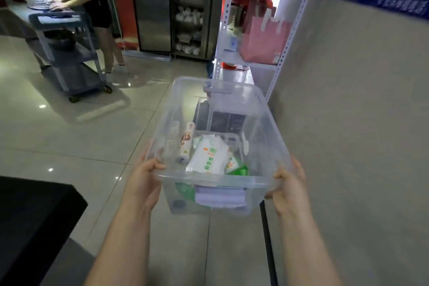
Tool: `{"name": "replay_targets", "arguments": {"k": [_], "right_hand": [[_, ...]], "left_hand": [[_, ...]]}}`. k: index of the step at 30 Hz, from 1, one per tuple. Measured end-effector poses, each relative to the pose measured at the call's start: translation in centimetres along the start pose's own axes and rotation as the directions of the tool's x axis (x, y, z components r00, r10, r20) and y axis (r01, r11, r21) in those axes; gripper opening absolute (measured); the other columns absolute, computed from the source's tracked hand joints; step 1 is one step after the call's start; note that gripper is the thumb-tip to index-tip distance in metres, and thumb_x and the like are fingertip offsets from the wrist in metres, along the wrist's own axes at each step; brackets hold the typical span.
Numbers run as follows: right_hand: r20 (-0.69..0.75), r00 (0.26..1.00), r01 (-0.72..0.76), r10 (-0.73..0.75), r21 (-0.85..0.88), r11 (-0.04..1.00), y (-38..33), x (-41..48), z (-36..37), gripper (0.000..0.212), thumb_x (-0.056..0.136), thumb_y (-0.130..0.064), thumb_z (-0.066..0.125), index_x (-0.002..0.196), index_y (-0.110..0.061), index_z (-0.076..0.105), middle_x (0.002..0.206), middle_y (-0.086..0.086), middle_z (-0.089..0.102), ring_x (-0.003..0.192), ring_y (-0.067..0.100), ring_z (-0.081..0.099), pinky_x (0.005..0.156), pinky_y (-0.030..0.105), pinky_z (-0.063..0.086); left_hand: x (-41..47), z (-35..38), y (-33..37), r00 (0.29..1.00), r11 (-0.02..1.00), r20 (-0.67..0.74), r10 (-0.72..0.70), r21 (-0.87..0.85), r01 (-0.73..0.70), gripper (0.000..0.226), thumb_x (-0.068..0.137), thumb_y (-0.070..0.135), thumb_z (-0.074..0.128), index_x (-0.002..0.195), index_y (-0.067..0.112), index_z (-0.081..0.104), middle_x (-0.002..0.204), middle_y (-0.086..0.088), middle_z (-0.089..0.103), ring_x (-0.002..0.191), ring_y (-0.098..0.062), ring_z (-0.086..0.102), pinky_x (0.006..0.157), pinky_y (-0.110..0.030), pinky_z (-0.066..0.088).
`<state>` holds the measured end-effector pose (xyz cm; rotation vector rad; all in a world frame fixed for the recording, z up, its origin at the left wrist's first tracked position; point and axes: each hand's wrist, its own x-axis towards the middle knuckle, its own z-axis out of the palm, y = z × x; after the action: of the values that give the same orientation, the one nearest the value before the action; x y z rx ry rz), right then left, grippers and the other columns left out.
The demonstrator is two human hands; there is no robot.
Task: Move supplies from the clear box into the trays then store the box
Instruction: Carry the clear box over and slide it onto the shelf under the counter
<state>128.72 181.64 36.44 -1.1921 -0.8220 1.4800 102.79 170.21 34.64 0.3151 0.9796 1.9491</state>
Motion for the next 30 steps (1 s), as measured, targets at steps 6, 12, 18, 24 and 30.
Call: {"name": "replay_targets", "arguments": {"k": [6,12,18,24,30], "right_hand": [[0.202,0.977,-0.084,0.069,0.067,0.994,0.1,13.0,8.3,0.055,0.072,0.015,0.037,0.103,-0.022,0.065,0.089,0.007,0.065,0.058,0.017,0.062,0.04,0.021,0.043],[0.327,0.928,-0.211,0.177,0.07,0.975,0.1,26.8,18.1,0.059,0.081,0.016,0.041,0.124,-0.022,0.055,0.091,0.005,0.063,0.052,0.009,0.065,0.044,0.022,0.048],[0.505,0.795,-0.304,0.336,-0.148,0.941,1.9,38.6,27.7,0.055,0.078,0.006,0.041,0.11,-0.032,0.066,0.097,0.003,0.071,0.075,0.026,0.067,0.057,0.043,0.051],[0.568,0.643,-0.243,0.513,-0.484,0.841,8.0,46.7,37.2,0.058,0.085,0.007,0.05,0.132,-0.027,0.049,0.138,0.016,0.049,0.115,0.043,0.052,0.075,0.064,0.053],[0.548,0.674,-0.184,0.495,-0.524,0.831,11.8,53.2,51.1,0.054,0.083,0.009,0.052,0.126,-0.023,0.055,0.122,0.022,0.054,0.106,0.051,0.051,0.053,0.062,0.051]], "left_hand": [[12.0,0.9,-0.2,0.989,1.0,-0.144,0.023,-0.013,-0.025,0.069,0.077,-0.016,0.031,0.139,0.012,0.041,0.119,-0.008,0.06,0.093,-0.021,0.063,0.07,-0.028,0.055],[24.0,2.4,1.2,0.95,0.99,-0.28,0.136,0.011,-0.138,0.066,0.074,-0.016,0.029,0.131,0.013,0.047,0.111,-0.011,0.061,0.087,-0.022,0.063,0.067,-0.028,0.054],[33.0,0.8,3.2,0.899,0.966,-0.354,0.258,0.113,-0.232,0.063,0.069,-0.02,0.031,0.105,0.021,0.061,0.103,0.004,0.072,0.093,-0.014,0.068,0.081,-0.032,0.05],[43.9,-5.3,6.0,0.855,0.982,-0.484,0.189,0.117,-0.15,0.063,0.07,-0.019,0.036,0.114,0.018,0.061,0.097,0.0,0.072,0.073,-0.013,0.068,0.055,-0.021,0.052],[58.4,-12.0,10.9,0.862,0.993,-0.507,0.024,0.114,0.04,0.071,0.074,-0.011,0.037,0.137,0.021,0.044,0.116,-0.004,0.06,0.078,-0.016,0.059,0.061,-0.03,0.041]]}}
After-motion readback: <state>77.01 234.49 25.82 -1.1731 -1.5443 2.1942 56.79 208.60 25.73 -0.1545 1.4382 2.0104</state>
